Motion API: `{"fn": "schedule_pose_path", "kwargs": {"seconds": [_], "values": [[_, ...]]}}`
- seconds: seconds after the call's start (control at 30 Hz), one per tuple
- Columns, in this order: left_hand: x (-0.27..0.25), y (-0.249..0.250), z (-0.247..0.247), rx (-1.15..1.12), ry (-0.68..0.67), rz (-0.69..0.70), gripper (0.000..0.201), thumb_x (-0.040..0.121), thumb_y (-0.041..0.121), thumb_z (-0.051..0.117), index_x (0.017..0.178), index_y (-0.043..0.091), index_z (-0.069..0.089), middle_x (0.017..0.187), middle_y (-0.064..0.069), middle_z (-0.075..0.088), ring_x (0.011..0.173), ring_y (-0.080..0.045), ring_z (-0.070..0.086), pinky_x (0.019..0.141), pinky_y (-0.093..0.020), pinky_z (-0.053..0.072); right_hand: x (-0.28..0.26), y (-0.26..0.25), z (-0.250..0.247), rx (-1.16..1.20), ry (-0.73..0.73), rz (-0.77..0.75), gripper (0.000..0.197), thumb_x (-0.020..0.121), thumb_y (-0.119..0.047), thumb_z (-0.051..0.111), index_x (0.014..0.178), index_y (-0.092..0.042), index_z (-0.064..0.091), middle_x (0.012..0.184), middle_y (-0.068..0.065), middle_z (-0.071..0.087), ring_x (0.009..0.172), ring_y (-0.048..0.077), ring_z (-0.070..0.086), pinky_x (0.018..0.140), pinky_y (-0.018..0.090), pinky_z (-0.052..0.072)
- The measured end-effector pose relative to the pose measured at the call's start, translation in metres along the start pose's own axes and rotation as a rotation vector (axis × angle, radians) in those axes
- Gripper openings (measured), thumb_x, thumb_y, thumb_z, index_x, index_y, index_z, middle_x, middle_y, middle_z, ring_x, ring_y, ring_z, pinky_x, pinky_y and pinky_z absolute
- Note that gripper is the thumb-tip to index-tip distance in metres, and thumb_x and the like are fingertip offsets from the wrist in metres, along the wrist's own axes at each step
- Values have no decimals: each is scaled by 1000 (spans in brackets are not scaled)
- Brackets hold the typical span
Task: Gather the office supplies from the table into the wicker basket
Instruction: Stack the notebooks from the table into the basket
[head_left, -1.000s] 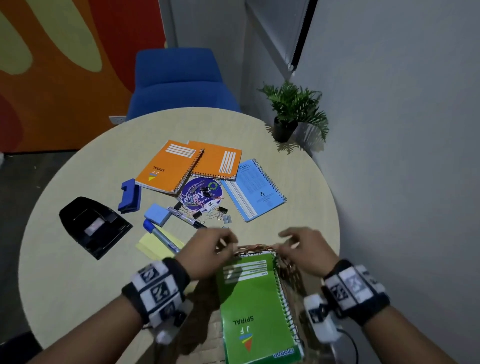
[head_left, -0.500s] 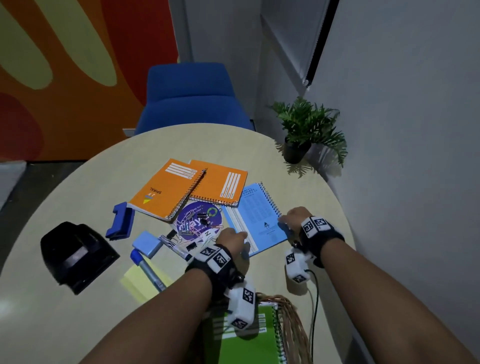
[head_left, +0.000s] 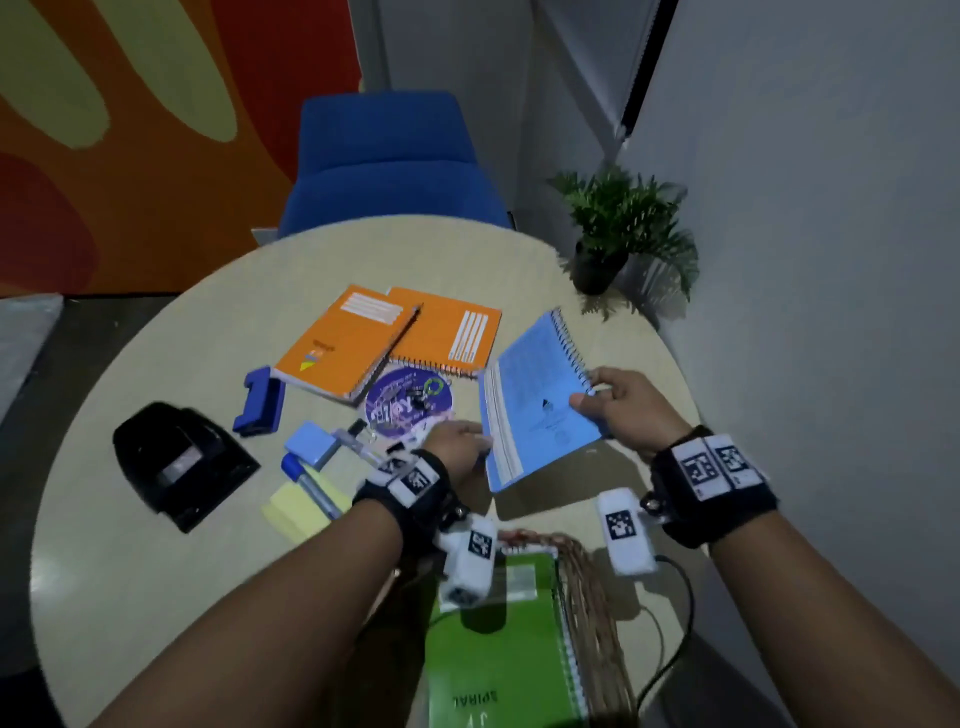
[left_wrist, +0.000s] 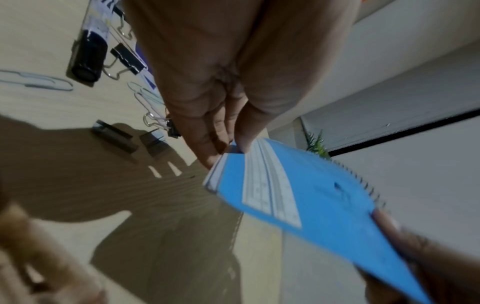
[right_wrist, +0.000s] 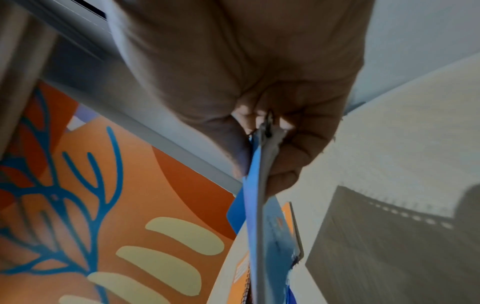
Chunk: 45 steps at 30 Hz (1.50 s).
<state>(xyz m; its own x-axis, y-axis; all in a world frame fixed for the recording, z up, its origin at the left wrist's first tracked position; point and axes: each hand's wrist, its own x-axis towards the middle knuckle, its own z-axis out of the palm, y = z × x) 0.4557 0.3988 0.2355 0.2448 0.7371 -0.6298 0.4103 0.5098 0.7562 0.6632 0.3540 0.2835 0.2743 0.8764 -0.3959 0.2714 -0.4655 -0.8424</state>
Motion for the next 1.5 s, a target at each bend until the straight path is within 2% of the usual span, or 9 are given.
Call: {"fn": "schedule_pose_path", "kwargs": {"seconds": [0.1, 0.17, 0.33, 0.6, 0.73, 0.83, 1.2, 1.4, 1.5], "values": [[-38, 1, -14, -178, -17, 58, 13, 90, 1, 56, 102, 1, 62, 68, -10, 68, 57, -20, 65, 56, -24, 53, -44, 5, -6, -93, 76, -41, 27, 84, -18, 70, 98, 2, 59, 49, -3, 58, 51, 19, 50, 61, 32, 42], [-63, -2, -24, -166, -42, 124, 10, 90, 1, 58, 98, 6, 60, 81, -12, 64, 79, -27, 62, 72, -36, 51, -78, 11, -3, -258, 108, -86, 29, 81, -22, 72, 84, 5, 61, 53, 8, 60, 53, 22, 56, 62, 31, 45], [-131, -48, -42, 182, -118, 226, 20, 85, 6, 66, 76, 14, 50, 66, -3, 52, 59, -12, 53, 54, -19, 44, -154, 49, 23, -578, 6, -60, 31, 84, -31, 65, 71, -4, 56, 68, 12, 66, 67, 29, 62, 63, 37, 47], [-148, -122, -44, 616, -281, 119, 27, 90, 24, 58, 69, 8, 61, 72, -3, 75, 63, -11, 72, 69, -30, 57, -206, 106, 77, -906, -123, 42, 29, 85, -45, 56, 94, -18, 60, 88, 4, 67, 80, 25, 64, 70, 37, 54], [-140, -131, -31, 722, -294, 84, 35, 95, 23, 51, 61, 20, 58, 67, 8, 66, 56, -2, 64, 63, -17, 53, -204, 117, 90, -977, -127, 92, 24, 80, -41, 58, 91, -19, 60, 88, 2, 66, 81, 24, 64, 68, 34, 55], [-136, -137, -26, 824, -330, 55, 39, 96, 26, 50, 57, 22, 53, 68, 4, 61, 69, -14, 62, 78, -29, 53, -201, 118, 93, -936, -117, 120, 20, 76, -38, 57, 92, -25, 56, 81, -4, 65, 71, 18, 63, 66, 34, 58], [-142, -130, -36, 781, -343, 16, 25, 89, 32, 57, 74, 15, 64, 78, -2, 62, 76, -16, 62, 76, -32, 51, -203, 72, 104, -1057, -198, 53, 23, 79, -48, 48, 85, -26, 50, 96, -4, 62, 88, 19, 63, 70, 32, 48], [-139, -74, -103, 543, -221, 225, 18, 93, 32, 54, 89, 19, 66, 83, 8, 67, 72, 4, 63, 69, -12, 49, -144, -19, 94, -442, -177, -51, 32, 81, -39, 70, 108, -21, 67, 76, 2, 72, 64, 8, 67, 60, 12, 48], [-105, -45, -150, 383, -57, 251, 18, 94, 25, 54, 97, 12, 66, 92, 2, 68, 80, -6, 62, 72, -18, 49, -77, -59, 118, -318, -132, -80, 27, 82, -35, 71, 101, -17, 68, 92, 10, 71, 76, 17, 67, 65, 24, 56]]}}
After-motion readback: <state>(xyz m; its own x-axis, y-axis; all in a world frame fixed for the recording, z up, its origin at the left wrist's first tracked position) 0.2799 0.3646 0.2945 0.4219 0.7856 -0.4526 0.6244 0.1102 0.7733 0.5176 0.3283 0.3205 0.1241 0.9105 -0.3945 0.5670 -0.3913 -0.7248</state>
